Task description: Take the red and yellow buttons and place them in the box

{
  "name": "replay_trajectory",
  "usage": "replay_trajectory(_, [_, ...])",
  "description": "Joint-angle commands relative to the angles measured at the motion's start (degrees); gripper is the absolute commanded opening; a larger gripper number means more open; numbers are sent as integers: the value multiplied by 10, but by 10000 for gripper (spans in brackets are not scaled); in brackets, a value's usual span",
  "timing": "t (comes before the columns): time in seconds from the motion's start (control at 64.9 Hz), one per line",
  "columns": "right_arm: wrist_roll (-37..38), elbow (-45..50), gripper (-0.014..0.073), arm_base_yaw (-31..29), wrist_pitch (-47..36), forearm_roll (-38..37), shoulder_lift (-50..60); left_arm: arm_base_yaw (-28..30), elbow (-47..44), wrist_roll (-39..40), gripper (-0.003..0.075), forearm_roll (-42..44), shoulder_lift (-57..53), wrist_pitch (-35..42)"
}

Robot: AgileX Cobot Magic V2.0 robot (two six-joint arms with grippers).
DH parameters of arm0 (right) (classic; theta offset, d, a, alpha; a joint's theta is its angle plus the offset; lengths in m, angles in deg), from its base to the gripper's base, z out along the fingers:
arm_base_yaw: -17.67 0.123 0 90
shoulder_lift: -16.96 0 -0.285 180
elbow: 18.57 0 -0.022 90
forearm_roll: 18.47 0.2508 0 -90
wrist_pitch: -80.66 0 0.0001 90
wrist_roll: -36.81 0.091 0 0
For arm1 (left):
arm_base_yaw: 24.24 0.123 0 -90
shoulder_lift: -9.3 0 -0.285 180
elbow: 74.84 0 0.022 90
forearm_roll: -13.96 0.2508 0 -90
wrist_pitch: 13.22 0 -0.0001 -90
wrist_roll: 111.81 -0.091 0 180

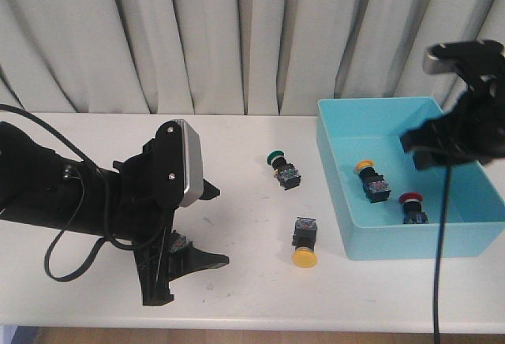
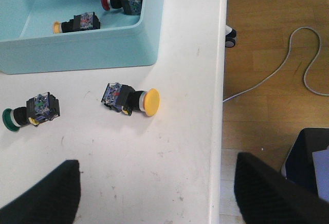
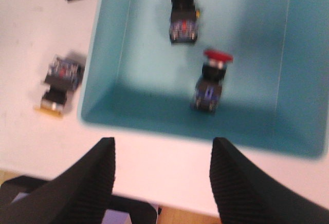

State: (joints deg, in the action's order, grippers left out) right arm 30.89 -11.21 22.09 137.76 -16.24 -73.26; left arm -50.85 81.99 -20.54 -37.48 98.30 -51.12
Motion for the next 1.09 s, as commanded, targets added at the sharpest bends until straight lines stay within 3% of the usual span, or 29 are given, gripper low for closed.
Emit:
replay_trajectory(0.0, [-2,52,415,-1,-30,1,74,-2,15,7,577,-24,-15,6])
replay_trajectory(0.293, [-2,224,415,-1,-54,24,218,-2,15,7,577,-24,-15,7])
replay_trajectory(0.662, [-9,287,383,-1,-100,28,310,-2,15,7,546,-24,-15,5])
replay_trajectory(0.862, [-13,287,222,-1,-106,28,329,-2,15,7,365,-24,-15,7])
replay_trajectory(1.078, [-13,287,23,-1,-109,28,329,-2,15,7,86,-24,-15,7])
